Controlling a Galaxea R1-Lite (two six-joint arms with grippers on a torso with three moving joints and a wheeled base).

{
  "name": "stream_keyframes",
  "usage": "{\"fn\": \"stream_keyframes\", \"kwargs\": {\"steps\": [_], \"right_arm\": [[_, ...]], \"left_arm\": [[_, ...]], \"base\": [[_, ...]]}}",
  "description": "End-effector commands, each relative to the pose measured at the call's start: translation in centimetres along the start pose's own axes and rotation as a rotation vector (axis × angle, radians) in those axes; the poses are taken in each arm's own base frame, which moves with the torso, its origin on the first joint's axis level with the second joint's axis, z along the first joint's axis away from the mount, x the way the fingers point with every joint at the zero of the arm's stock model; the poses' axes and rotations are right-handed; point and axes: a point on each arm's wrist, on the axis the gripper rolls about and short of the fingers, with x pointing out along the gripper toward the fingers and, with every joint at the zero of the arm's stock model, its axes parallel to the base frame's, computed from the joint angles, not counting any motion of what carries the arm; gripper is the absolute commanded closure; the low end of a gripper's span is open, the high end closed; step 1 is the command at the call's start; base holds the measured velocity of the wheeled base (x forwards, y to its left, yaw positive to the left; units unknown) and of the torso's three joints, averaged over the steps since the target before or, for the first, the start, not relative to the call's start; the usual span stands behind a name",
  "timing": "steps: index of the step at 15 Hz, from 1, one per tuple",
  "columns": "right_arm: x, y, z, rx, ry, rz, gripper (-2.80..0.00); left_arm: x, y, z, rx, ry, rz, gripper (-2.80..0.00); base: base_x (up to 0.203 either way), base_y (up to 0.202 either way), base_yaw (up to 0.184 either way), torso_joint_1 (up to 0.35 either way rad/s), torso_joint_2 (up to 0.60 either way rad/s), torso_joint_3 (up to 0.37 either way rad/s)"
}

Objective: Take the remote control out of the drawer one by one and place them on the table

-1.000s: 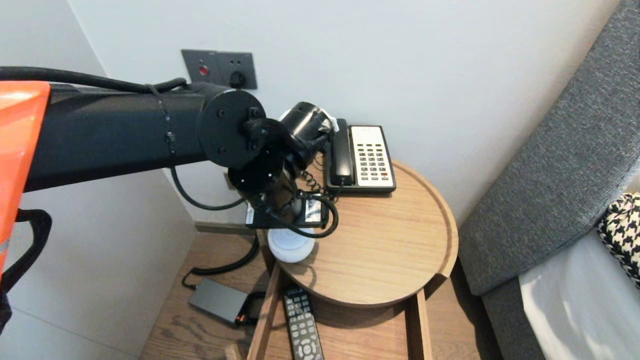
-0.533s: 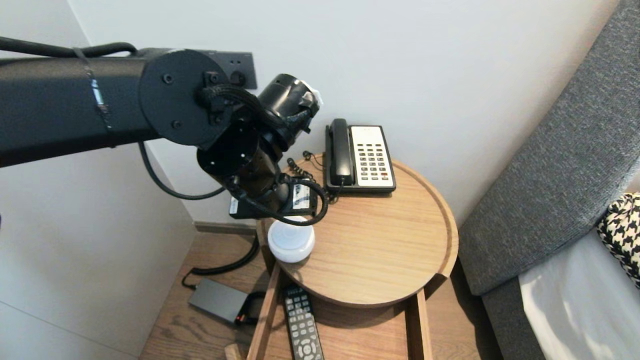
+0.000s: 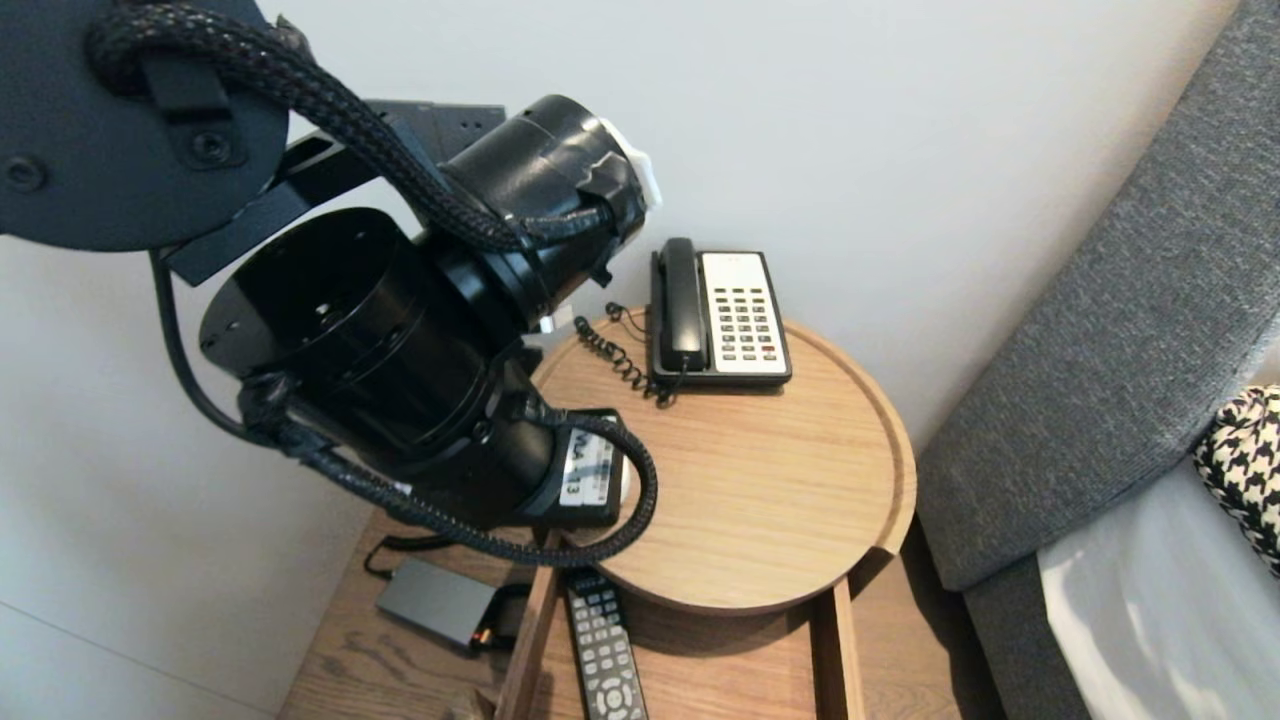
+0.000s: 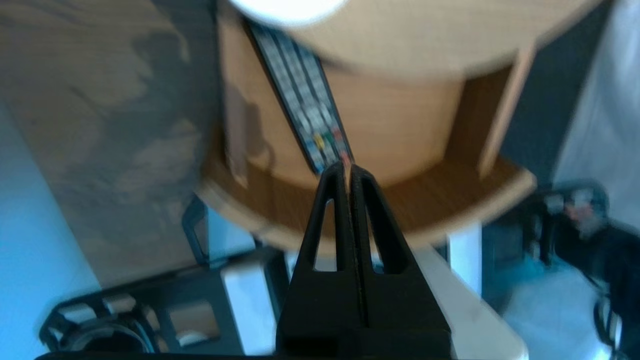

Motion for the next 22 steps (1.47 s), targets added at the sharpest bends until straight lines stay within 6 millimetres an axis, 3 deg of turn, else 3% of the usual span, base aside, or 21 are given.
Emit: {"fn": "stream_keyframes", "kwargs": {"steps": [1, 5, 9, 12, 16, 20, 21, 22], "right_arm": [[0.2, 0.0, -0.7, 0.000, 0.027, 0.001, 0.00], [0.2, 0.0, -0.7, -0.001, 0.027, -0.001, 0.00], [0.2, 0.0, -0.7, 0.000, 0.027, -0.001, 0.00], [0.2, 0.0, -0.7, -0.001, 0.027, -0.001, 0.00], [0.2, 0.0, -0.7, 0.000, 0.027, 0.000, 0.00], [0.2, 0.0, -0.7, 0.000, 0.027, 0.001, 0.00], [0.2, 0.0, -0.7, 0.000, 0.026, 0.001, 0.00], [0.2, 0.0, -0.7, 0.000, 0.027, 0.000, 0.00]], "left_arm": [[0.1, -0.2, -1.8, -0.006, 0.056, -0.002, 0.00], [4.7, 0.3, -5.0, -0.010, 0.092, 0.026, 0.00], [8.4, 1.4, -7.9, 0.008, -0.018, 0.063, 0.00], [10.0, 1.3, -9.3, 0.018, -0.089, 0.050, 0.00], [11.0, 0.6, -9.4, 0.012, -0.127, 0.040, 0.00], [13.7, 0.1, -9.8, 0.018, -0.110, 0.058, 0.00], [14.3, -0.1, -9.8, 0.014, -0.121, 0.052, -2.80], [14.8, -0.3, -9.8, 0.013, -0.126, 0.054, -2.80]], "base": [[0.000, 0.000, 0.000, 0.000, 0.00, 0.000], [0.000, 0.000, 0.000, 0.000, 0.00, 0.000], [0.000, 0.000, 0.000, 0.000, 0.00, 0.000], [0.000, 0.000, 0.000, 0.000, 0.00, 0.000], [0.000, 0.000, 0.000, 0.000, 0.00, 0.000], [0.000, 0.000, 0.000, 0.000, 0.00, 0.000], [0.000, 0.000, 0.000, 0.000, 0.00, 0.000], [0.000, 0.000, 0.000, 0.000, 0.00, 0.000]]}}
